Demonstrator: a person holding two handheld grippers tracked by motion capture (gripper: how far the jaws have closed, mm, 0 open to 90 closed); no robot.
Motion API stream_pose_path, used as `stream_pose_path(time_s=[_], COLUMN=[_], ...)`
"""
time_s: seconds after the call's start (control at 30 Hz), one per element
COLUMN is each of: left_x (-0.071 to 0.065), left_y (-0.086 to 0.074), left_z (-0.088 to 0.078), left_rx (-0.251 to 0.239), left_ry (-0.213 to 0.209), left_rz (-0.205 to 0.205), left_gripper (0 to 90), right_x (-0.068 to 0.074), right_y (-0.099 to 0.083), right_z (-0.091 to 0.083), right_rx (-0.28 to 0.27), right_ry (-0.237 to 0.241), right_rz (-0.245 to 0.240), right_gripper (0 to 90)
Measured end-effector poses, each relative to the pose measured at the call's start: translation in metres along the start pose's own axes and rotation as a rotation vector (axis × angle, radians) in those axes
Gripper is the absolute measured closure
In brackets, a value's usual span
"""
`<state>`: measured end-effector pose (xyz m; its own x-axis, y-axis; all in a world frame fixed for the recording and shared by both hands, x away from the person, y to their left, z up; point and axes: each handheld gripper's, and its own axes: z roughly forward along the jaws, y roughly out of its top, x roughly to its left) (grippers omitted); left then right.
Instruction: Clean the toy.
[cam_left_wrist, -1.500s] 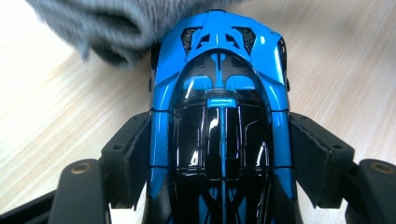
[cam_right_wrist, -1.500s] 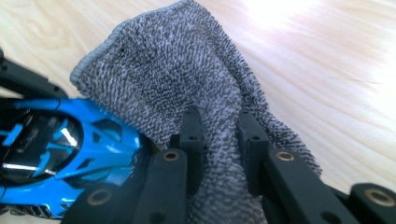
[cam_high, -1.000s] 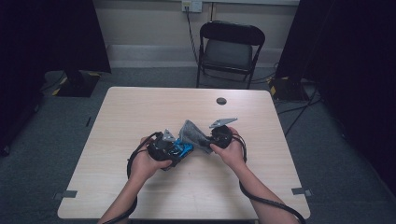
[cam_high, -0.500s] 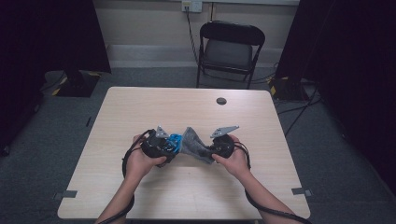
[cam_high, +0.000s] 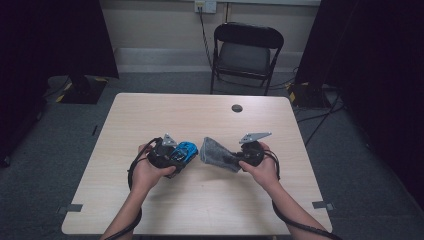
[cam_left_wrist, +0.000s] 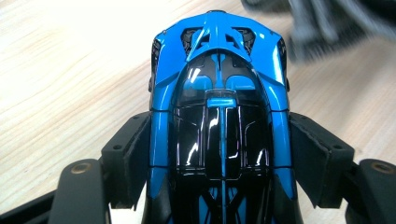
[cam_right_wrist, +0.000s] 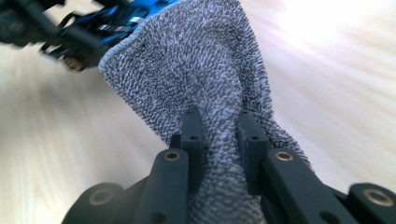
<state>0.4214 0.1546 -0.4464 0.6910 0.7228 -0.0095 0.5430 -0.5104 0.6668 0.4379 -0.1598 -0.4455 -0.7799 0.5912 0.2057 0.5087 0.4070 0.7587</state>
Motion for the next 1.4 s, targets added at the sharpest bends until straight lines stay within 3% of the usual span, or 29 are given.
stream_pose_path(time_s=[0.23, 0.5, 0.83, 1.0, 1.17, 1.4], left_x=[-0.013, -0.027, -0.040, -0.040, -0.036, -0.032], left_y=[0.003, 0.010, 0.014, 0.014, 0.012, 0.009], left_z=[0.004, 0.003, 0.003, 0.003, 0.004, 0.005], left_rx=[-0.005, -0.015, -0.017, -0.020, -0.017, -0.013], left_ry=[-0.040, -0.081, -0.115, -0.122, -0.117, -0.105], left_rz=[0.024, 0.068, 0.101, 0.095, 0.084, 0.081], left_gripper=[28.6, 28.5, 28.6, 28.5, 28.6, 28.5], right_x=[-0.018, -0.028, -0.015, -0.004, 0.005, 0.005], right_y=[0.014, 0.038, 0.052, 0.052, 0.052, 0.049], right_z=[-0.006, 0.006, 0.032, 0.042, 0.046, 0.045], right_rx=[-0.027, -0.028, -0.014, 0.003, 0.020, 0.029], right_ry=[-0.076, -0.131, -0.118, -0.069, -0.043, -0.022], right_rz=[0.047, 0.065, 0.037, 0.000, -0.038, -0.046], right_gripper=[76.3, 76.2, 76.0, 76.0, 76.0, 76.1])
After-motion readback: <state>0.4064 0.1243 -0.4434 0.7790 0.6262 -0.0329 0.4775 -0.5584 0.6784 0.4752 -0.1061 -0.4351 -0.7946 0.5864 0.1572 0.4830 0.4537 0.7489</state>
